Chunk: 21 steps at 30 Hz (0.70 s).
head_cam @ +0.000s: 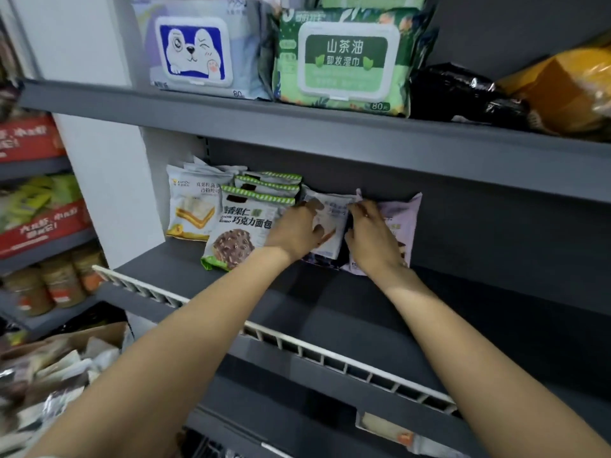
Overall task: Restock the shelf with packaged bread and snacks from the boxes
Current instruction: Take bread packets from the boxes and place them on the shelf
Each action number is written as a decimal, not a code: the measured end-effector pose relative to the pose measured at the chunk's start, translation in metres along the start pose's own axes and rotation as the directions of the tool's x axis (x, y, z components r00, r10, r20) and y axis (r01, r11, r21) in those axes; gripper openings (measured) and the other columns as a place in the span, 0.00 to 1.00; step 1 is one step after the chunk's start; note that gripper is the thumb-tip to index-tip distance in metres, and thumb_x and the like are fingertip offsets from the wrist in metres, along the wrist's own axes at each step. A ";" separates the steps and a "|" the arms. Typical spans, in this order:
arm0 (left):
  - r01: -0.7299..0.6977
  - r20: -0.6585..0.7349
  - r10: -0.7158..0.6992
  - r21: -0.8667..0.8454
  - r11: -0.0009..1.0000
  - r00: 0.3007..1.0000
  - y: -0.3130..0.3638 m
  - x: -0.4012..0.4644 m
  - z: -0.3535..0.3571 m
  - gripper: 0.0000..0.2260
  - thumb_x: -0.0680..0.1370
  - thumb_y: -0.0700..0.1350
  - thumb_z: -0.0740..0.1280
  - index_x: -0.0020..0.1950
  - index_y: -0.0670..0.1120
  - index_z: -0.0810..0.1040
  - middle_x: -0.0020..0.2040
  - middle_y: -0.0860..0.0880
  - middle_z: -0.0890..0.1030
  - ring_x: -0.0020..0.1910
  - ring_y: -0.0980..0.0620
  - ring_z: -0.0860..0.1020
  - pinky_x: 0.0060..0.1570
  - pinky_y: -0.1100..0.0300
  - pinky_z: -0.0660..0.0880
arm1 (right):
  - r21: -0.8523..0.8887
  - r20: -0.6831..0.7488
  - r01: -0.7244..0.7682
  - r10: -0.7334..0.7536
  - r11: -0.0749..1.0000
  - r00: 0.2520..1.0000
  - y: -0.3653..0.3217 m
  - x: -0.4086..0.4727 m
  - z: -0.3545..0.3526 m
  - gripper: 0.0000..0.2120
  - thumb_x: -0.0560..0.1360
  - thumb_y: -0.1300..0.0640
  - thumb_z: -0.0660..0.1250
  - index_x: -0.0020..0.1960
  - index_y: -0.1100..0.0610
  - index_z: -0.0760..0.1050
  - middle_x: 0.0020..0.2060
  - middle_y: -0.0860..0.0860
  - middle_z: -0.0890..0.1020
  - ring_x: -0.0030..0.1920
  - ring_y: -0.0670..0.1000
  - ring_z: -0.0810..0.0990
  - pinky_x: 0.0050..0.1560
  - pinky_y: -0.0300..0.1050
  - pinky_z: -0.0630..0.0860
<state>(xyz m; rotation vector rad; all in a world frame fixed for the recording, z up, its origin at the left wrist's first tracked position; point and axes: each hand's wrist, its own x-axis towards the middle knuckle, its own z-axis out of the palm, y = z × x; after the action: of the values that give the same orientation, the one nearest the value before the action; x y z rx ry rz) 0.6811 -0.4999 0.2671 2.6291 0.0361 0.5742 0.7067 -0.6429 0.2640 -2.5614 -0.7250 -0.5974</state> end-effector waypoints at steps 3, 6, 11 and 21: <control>0.060 -0.125 -0.059 -0.001 0.998 0.990 -0.020 -0.022 -0.034 0.15 0.77 0.42 0.62 0.63 0.44 0.75 0.57 0.41 0.80 0.56 0.41 0.78 0.52 0.54 0.75 | 0.053 0.013 0.069 -0.069 0.996 0.998 -0.044 -0.002 -0.004 0.18 0.77 0.64 0.58 0.66 0.58 0.70 0.65 0.57 0.71 0.65 0.58 0.70 0.60 0.50 0.72; 0.098 -0.274 -0.098 -0.014 0.995 0.957 -0.054 -0.061 -0.068 0.12 0.76 0.43 0.63 0.58 0.43 0.77 0.51 0.41 0.82 0.51 0.41 0.79 0.47 0.55 0.75 | 0.167 0.064 0.122 -0.134 0.978 0.989 -0.100 -0.004 0.003 0.17 0.77 0.62 0.58 0.65 0.56 0.72 0.64 0.56 0.73 0.63 0.57 0.73 0.59 0.48 0.72; 0.308 -0.371 -0.275 0.033 0.951 0.887 -0.128 -0.143 -0.115 0.09 0.78 0.46 0.61 0.55 0.45 0.74 0.45 0.45 0.83 0.46 0.43 0.79 0.41 0.52 0.75 | 0.329 0.117 0.289 -0.342 0.899 0.932 -0.215 -0.025 0.048 0.14 0.77 0.63 0.58 0.58 0.57 0.77 0.55 0.56 0.79 0.55 0.56 0.77 0.55 0.50 0.73; 0.737 -0.282 -0.687 0.134 0.662 0.669 -0.371 -0.372 -0.194 0.09 0.78 0.47 0.59 0.52 0.45 0.77 0.47 0.45 0.81 0.48 0.42 0.78 0.38 0.55 0.71 | 0.465 0.457 0.391 -0.593 0.795 0.663 -0.484 -0.126 0.209 0.12 0.78 0.60 0.58 0.57 0.57 0.78 0.53 0.55 0.80 0.54 0.56 0.78 0.51 0.53 0.77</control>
<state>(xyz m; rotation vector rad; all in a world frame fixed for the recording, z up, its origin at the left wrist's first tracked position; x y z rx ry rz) 0.2889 -0.1279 0.1202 2.4508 1.2344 0.5636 0.3958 -0.2125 0.1573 -2.1943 -1.6330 0.2111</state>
